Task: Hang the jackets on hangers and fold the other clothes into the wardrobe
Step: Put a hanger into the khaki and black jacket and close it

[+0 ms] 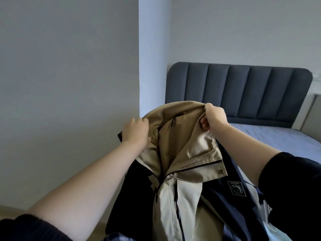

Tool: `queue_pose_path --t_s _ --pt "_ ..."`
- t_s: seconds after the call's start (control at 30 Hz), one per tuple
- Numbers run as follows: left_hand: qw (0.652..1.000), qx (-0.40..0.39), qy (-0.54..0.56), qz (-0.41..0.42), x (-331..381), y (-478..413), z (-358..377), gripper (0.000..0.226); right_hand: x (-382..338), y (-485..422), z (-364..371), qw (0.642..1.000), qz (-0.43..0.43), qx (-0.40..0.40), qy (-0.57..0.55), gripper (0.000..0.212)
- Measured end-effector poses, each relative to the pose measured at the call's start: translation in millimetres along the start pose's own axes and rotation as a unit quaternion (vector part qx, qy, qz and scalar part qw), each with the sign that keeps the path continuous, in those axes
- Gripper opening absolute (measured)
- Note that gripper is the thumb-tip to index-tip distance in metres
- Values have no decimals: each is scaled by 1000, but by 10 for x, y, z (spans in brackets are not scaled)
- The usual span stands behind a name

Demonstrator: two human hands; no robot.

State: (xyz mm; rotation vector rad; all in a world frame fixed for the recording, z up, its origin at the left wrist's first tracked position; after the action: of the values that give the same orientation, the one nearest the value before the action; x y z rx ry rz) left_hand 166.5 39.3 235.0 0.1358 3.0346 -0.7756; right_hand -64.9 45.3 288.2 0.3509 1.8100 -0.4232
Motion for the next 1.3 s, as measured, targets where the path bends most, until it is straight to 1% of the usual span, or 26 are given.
queue_pose_path --t_s 0.07,0.1,0.17,0.27,0.33,0.4,0.43,0.53,0.57,0.63,0.67,0.7,0.73,0.77,0.8,0.83,0.87,0.9,0.93,0.97,1.0,1.03,1.1,1.2,1.27,1.3 --pt "994 -41 83 -53 -5 -4 99 39 41 -9 -10 999 10 -3 -30 25" --pt "989 -61 118 -70 2 -2 160 46 62 -11 -11 999 16 -7 -47 24" --pt "984 -76 140 -74 38 1 266 61 90 -4 -6 996 26 -21 -83 23" --pt "988 -18 147 -41 99 -10 316 69 108 0 -8 991 25 -40 -125 25" --pt "981 2 191 -24 124 -33 331 70 121 -13 -18 989 18 -53 -140 27" --pt "973 -2 230 -27 136 -58 339 64 134 -31 -25 988 11 -59 -143 28" --pt "971 -14 237 -24 148 -64 342 56 142 -40 -27 988 7 -59 -140 28" --pt "963 -58 262 6 218 -38 333 15 185 -81 -45 991 -4 -47 -122 28" --pt "961 -57 271 11 219 -39 324 12 198 -97 -61 993 -7 -38 -109 28" --pt "953 -37 301 -5 169 -58 287 20 216 -151 -122 998 -16 -7 -57 27" --pt "934 -30 353 -34 109 -78 267 22 222 -180 -165 1000 -21 9 -16 27" --pt "899 -39 431 -70 41 -97 266 23 236 -204 -206 999 -24 17 31 28" --pt "836 -75 534 -105 -15 -97 273 23 261 -223 -241 997 -22 17 79 29" --pt "759 -126 625 -132 -48 -77 275 23 287 -229 -259 992 -21 12 124 30" --pt "702 -163 677 -150 -66 -55 277 23 312 -229 -263 986 -24 3 164 30" --pt "692 -176 684 -150 -87 -47 291 23 337 -238 -249 980 -31 -3 199 29" --pt "719 -165 660 -145 -109 -63 302 23 346 -229 -223 973 -40 -8 227 29" --pt "782 -136 593 -132 -141 -94 301 24 348 -220 -192 967 -52 -12 248 30" --pt "859 -96 489 -114 -174 -112 294 25 339 -200 -158 961 -68 -15 267 30" --pt "923 -50 371 -92 -189 -105 265 26 330 -188 -123 955 -87 -19 281 30" --pt "955 -16 287 -66 -188 -90 230 28 318 -162 -92 952 -111 -28 283 31" --pt "965 7 259 -44 -175 -70 200 33 309 -130 -57 951 -138 -40 273 31" --pt "960 28 279 10 -136 -47 141 43 293 -54 15 954 -177 -72 233 28" --pt "961 9 261 95 -30 -28 80 51 240 74 165 955 -202 -110 185 20" --pt "966 8 226 128 33 -8 69 46 204 148 268 954 -210 -131 166 20" --pt "969 1 213 123 38 -4 70 37 192 174 311 952 -213 -142 168 21"
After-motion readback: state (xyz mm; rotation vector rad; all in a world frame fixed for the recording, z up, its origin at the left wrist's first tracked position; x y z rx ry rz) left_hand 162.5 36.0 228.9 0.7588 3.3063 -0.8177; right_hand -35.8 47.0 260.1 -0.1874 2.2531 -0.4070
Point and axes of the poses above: each hand's wrist, its own y-axis away from the middle knuckle, its own z-axis out of the palm, x = y × z, the point moved 2 cm from there along -y, towards the middle knuckle, and after that the axes turned 2 degrees about y, right-handed, at the moved point
